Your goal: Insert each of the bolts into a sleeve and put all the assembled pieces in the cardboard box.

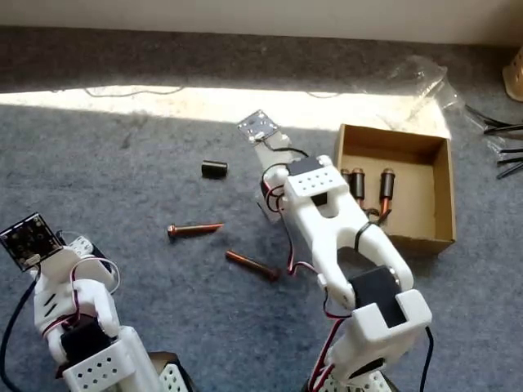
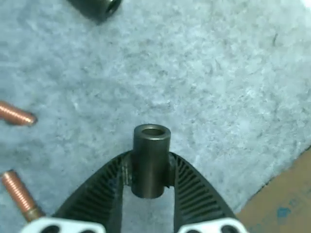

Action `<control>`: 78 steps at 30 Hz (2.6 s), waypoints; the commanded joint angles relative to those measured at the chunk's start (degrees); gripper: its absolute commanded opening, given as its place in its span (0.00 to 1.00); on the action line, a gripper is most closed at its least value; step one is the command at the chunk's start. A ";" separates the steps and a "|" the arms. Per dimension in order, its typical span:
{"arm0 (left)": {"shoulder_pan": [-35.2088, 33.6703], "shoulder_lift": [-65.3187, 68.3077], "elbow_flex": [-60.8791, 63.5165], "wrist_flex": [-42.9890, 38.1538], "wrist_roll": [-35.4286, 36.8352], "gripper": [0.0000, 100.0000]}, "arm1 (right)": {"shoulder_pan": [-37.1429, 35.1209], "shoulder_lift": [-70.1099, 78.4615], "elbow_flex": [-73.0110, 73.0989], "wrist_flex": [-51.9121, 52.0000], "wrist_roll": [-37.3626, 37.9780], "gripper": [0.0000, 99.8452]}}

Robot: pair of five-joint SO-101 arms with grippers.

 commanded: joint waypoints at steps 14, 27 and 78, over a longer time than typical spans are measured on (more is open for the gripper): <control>5.49 -0.66 0.04 -1.05 -1.85 0.02 | 2.68 -41.80 7.25 11.12 -1.76 0.01; 12.26 -0.57 1.89 -1.32 -11.69 0.01 | 5.93 -66.77 25.45 10.86 -4.22 0.01; 39.78 85.67 -62.46 18.64 26.81 0.07 | 10.33 -105.36 65.89 1.10 -8.97 0.01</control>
